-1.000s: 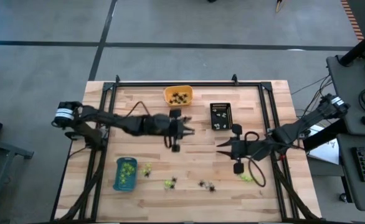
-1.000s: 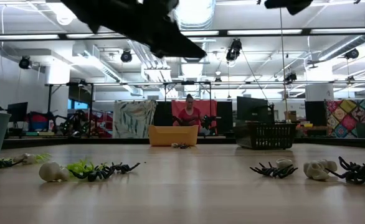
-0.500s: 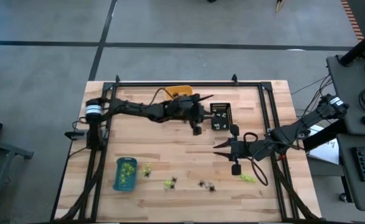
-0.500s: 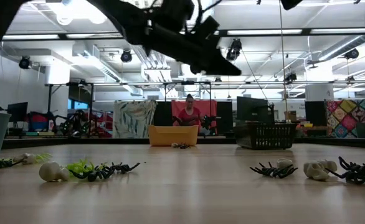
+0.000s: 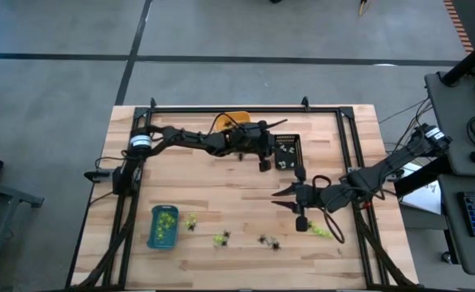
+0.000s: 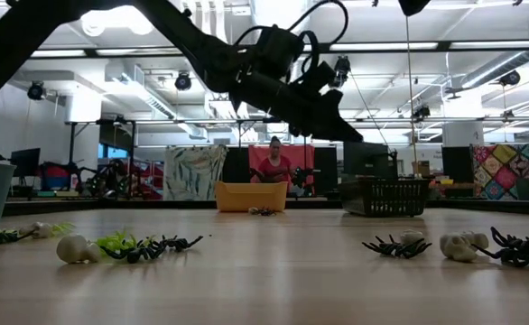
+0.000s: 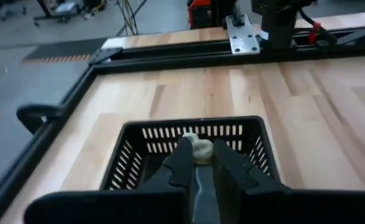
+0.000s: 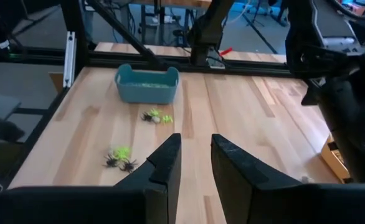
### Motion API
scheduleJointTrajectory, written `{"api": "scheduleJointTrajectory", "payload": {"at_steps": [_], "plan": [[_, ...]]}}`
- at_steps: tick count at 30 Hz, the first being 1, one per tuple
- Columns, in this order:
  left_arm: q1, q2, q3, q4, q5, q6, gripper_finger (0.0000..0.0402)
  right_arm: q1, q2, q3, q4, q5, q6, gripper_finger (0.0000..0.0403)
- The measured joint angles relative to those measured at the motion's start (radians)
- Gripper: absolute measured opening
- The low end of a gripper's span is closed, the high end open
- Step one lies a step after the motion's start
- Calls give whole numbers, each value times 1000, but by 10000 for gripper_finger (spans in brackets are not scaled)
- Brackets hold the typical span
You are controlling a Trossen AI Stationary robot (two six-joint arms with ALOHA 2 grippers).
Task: Sort Halloween decoration
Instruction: Put the white skull toy into the black bin, then put the green spider toy into the blue bin
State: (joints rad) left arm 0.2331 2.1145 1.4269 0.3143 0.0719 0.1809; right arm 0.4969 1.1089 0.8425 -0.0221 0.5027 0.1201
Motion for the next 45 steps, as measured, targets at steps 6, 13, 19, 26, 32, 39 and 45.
{"api": "scheduleJointTrajectory", "payload": {"at_steps": [6, 13, 19, 26, 32, 39, 45], "plan": [[5, 25, 5, 7, -1, -10, 78, 0, 21, 0, 11, 44, 18, 79], [4, 33, 20, 8, -1, -10, 136, 0, 21, 0, 12, 49, 38, 79], [4, -17, 19, -89, -1, -7, 147, 0, 20, 0, 12, 49, 73, 79], [-16, -113, 18, -246, -1, 0, 146, -14, 19, 0, -40, 47, 314, 79], [-69, -200, -21, -280, 0, 31, 129, -40, 19, 0, -209, 3, 570, 79], [-110, -371, -188, -244, -6, 12, 111, -40, 19, 1, -280, -110, 755, 79], [-145, -548, -359, -191, -9, -31, 104, -48, 28, 2, -399, -203, 963, 78]]}}
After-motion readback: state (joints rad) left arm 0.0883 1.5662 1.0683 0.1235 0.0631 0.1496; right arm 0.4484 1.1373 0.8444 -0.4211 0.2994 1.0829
